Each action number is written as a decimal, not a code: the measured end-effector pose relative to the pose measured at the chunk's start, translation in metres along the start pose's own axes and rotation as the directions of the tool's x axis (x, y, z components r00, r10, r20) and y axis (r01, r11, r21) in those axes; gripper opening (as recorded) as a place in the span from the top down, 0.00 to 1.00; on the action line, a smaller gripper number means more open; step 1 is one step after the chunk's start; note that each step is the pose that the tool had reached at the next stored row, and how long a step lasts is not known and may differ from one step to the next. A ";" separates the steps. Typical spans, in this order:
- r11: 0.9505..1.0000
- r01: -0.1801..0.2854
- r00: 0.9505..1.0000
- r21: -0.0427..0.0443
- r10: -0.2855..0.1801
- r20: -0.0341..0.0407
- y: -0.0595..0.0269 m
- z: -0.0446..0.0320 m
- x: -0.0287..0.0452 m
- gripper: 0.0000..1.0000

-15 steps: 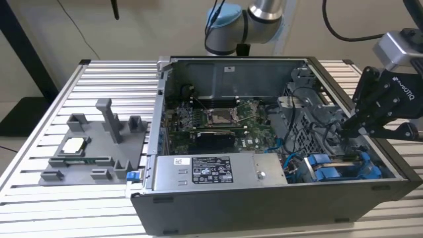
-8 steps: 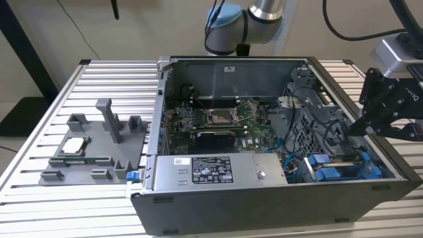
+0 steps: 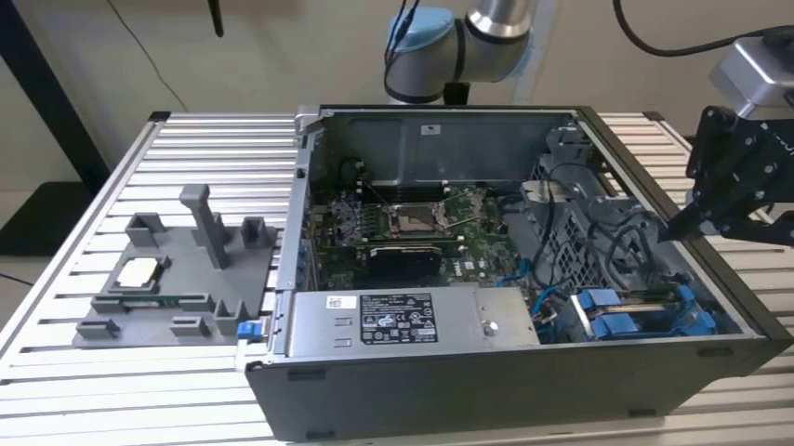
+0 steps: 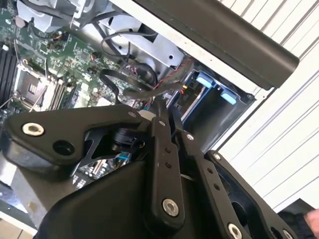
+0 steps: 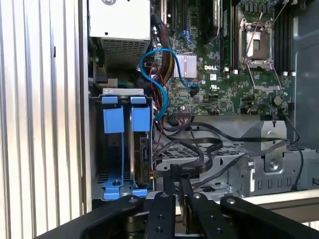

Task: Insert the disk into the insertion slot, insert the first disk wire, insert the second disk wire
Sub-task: 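Insert the second disk wire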

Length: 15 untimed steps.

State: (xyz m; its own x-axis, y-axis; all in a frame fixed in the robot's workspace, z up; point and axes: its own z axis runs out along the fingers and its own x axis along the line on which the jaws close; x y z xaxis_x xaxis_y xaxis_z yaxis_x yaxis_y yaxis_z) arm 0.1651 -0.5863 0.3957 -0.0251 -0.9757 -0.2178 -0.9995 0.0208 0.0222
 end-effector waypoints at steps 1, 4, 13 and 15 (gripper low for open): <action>1.000 0.000 1.000 0.002 0.000 0.000 -0.0001 0.0000 0.0005 0.84; 1.000 -0.001 1.000 -0.002 0.001 -0.015 -0.0002 -0.0002 0.0017 0.84; 0.999 -0.011 0.997 -0.037 0.008 -0.080 -0.0062 -0.0001 0.0034 0.84; 0.999 -0.015 0.996 -0.051 0.010 -0.093 -0.0079 -0.0001 0.0040 0.84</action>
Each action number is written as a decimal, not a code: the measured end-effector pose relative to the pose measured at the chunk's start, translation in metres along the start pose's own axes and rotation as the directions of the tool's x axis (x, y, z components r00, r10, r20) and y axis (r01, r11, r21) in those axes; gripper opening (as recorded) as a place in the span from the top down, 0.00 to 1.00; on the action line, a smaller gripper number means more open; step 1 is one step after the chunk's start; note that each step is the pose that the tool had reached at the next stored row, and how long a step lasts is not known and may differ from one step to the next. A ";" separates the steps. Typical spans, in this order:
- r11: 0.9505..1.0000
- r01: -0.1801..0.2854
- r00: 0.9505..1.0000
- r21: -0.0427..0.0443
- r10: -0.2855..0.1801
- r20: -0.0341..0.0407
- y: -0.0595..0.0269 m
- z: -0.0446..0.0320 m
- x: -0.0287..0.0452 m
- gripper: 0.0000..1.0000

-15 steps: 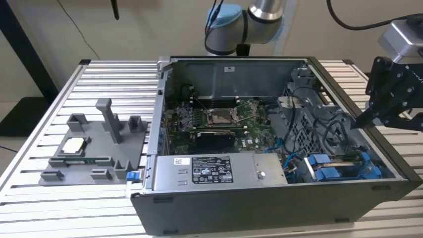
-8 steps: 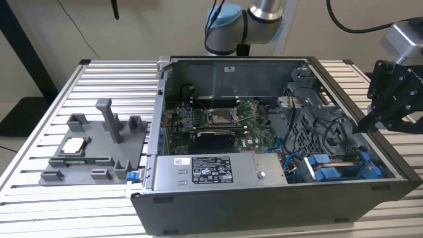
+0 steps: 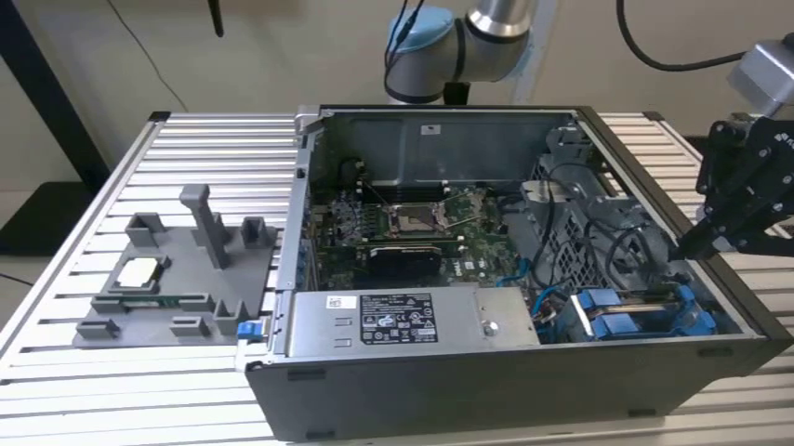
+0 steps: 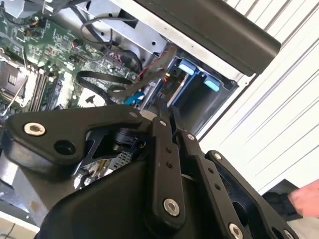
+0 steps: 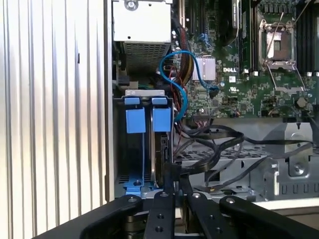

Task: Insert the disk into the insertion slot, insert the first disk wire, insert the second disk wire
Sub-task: 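Insert the second disk wire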

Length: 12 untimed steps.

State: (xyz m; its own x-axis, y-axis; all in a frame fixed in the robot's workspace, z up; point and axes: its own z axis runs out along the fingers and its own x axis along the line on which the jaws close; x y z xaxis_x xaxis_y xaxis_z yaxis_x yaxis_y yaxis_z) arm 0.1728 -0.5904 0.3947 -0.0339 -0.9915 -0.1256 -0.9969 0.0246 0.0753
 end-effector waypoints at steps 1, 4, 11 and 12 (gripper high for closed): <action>1.000 -0.002 1.000 -0.010 0.002 -0.006 -0.0005 -0.0001 0.0003 0.84; 0.999 -0.008 1.000 -0.046 0.007 -0.019 -0.0016 0.0000 0.0006 0.84; 0.998 -0.010 1.000 -0.069 0.009 -0.022 -0.0109 0.0093 0.0015 0.84; 0.998 -0.011 1.000 -0.069 0.009 -0.022 -0.0113 0.0110 0.0018 0.84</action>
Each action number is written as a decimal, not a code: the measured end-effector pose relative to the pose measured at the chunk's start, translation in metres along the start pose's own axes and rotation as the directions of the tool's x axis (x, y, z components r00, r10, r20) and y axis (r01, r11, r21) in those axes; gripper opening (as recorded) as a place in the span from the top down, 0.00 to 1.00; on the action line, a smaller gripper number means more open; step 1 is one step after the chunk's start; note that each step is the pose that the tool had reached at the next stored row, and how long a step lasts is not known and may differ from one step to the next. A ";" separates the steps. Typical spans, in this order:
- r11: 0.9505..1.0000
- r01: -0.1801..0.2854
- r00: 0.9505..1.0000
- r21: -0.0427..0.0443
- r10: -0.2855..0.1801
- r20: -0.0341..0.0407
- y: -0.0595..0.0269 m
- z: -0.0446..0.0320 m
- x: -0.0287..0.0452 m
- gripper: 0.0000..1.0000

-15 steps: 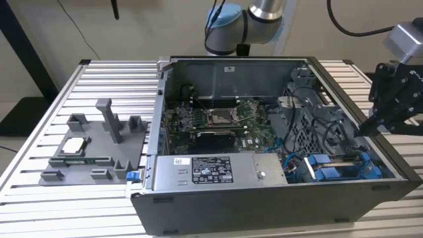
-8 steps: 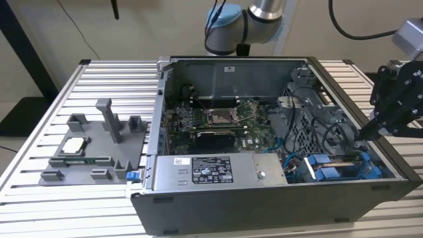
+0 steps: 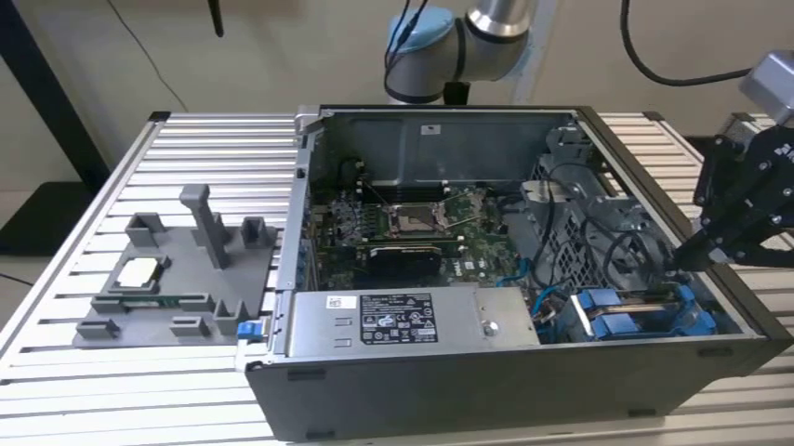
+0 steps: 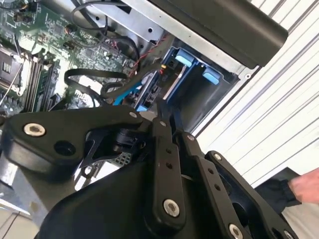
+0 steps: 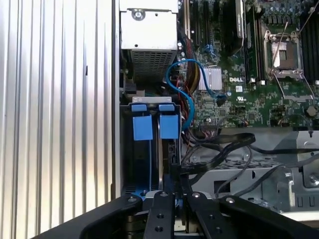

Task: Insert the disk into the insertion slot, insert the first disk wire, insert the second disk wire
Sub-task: 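Insert the second disk wire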

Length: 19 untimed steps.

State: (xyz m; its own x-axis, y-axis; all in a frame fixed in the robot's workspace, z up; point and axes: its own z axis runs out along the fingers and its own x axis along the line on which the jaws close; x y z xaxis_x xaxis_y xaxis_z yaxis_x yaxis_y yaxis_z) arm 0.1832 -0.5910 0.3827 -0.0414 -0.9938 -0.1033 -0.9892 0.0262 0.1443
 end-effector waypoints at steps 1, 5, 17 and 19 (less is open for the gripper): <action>1.000 0.000 1.000 0.000 0.000 0.000 -0.0003 0.0019 0.0002 0.84; 1.000 0.000 1.000 0.000 0.000 0.000 -0.0017 0.0089 0.0009 0.84; 1.000 0.000 1.000 0.000 0.000 0.000 -0.0043 0.0304 0.0032 0.84; 1.000 0.000 1.000 0.000 0.000 0.001 -0.0017 0.0340 0.0036 0.84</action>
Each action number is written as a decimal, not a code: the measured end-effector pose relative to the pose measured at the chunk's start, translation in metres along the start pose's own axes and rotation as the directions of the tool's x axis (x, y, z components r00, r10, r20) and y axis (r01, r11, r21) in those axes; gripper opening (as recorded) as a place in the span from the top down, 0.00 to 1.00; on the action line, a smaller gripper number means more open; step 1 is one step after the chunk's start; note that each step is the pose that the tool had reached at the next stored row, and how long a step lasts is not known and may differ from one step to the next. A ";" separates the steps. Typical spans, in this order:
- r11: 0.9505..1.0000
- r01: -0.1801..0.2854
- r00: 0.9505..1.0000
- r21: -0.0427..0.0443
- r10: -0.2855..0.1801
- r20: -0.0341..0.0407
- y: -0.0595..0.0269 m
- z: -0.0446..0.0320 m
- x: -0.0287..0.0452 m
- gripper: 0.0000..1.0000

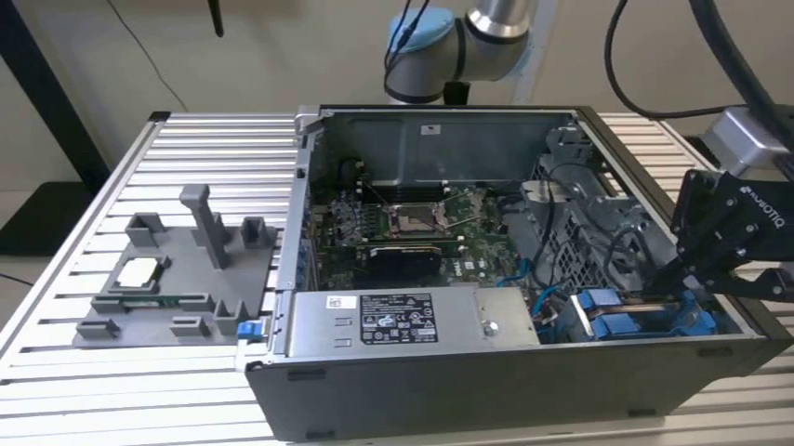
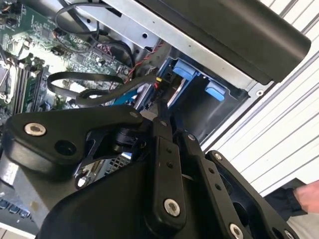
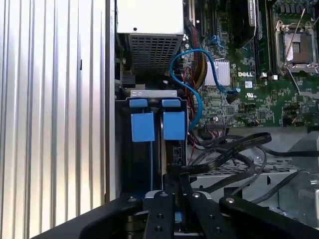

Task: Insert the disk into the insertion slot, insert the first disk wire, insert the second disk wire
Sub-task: 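Insert the second disk wire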

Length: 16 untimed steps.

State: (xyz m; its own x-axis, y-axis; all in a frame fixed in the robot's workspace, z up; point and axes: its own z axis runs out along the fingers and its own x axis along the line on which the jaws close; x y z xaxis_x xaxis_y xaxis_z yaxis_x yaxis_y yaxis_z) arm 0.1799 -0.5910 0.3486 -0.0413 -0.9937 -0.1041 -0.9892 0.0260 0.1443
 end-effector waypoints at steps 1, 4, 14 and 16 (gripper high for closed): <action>1.000 0.000 1.000 0.000 0.000 0.003 0.0022 0.0014 0.0002 0.84; 1.000 0.004 1.000 -0.001 -0.004 0.029 0.0050 0.0034 0.0006 0.84; 1.000 0.013 0.997 -0.003 -0.013 0.074 -0.0022 0.0055 0.0052 0.84; 1.000 0.013 0.997 -0.003 -0.013 0.074 -0.0030 0.0062 0.0073 0.84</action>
State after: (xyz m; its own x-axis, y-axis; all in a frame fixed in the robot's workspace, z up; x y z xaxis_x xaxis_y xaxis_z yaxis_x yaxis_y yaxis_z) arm 0.1817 -0.5976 0.3413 -0.0392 -0.9831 -0.1787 -0.9892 0.0129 0.1460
